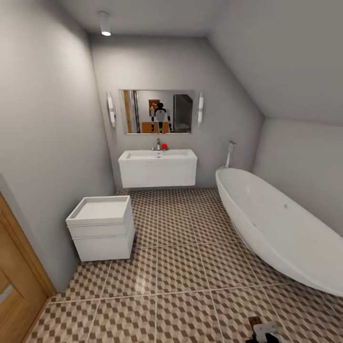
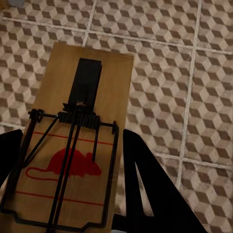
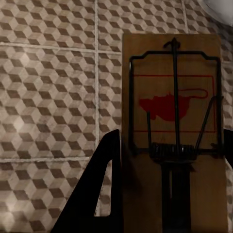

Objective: Take the four mousetraps from the cabinet in the bathroom and place them on the bathroom floor. Make sure all four end up on the same floor surface, and ensure that at least two of them are either under or directly next to the same bathroom sink.

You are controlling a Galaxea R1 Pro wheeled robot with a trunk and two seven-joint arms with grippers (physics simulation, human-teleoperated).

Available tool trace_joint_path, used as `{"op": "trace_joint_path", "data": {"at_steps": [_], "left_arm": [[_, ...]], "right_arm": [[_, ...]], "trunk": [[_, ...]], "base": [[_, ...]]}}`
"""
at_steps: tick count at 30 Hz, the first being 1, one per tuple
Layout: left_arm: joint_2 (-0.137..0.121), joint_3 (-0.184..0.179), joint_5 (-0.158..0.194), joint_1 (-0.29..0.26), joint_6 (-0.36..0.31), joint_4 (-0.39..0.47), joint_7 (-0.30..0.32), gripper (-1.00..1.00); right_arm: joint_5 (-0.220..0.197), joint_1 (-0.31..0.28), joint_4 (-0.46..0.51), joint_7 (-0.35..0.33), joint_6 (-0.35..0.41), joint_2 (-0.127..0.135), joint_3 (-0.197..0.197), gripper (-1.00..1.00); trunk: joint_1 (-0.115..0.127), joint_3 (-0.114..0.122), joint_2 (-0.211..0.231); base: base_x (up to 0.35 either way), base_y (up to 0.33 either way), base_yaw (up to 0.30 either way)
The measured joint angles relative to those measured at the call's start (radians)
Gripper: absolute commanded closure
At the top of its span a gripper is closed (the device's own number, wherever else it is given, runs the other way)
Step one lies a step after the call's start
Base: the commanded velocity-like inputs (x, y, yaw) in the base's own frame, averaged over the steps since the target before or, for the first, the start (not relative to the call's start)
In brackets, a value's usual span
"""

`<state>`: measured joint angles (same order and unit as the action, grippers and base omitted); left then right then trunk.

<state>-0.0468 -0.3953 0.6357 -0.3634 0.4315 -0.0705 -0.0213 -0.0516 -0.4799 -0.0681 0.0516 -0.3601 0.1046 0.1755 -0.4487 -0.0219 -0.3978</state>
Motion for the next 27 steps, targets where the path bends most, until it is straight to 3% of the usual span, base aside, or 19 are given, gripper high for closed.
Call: {"op": "trace_joint_path", "data": {"at_steps": [13,27], "left_arm": [[0.002,0.0,0.0,0.0,0.0,0.0,-0.001,1.0],[0.003,0.0,-0.002,0.0,0.0,0.0,-0.001,1.0]], "right_arm": [[0.0,0.0,0.0,0.0,0.0,0.0,0.0,1.0],[0.0,0.0,0.0,0.0,0.0,0.0,0.0,1.0]], "trunk": [[0.0,0.0,0.0],[0.0,0.0,0.0]], "base": [[0.329,-0.007,0.016],[0.329,-0.087,0.0]]}}
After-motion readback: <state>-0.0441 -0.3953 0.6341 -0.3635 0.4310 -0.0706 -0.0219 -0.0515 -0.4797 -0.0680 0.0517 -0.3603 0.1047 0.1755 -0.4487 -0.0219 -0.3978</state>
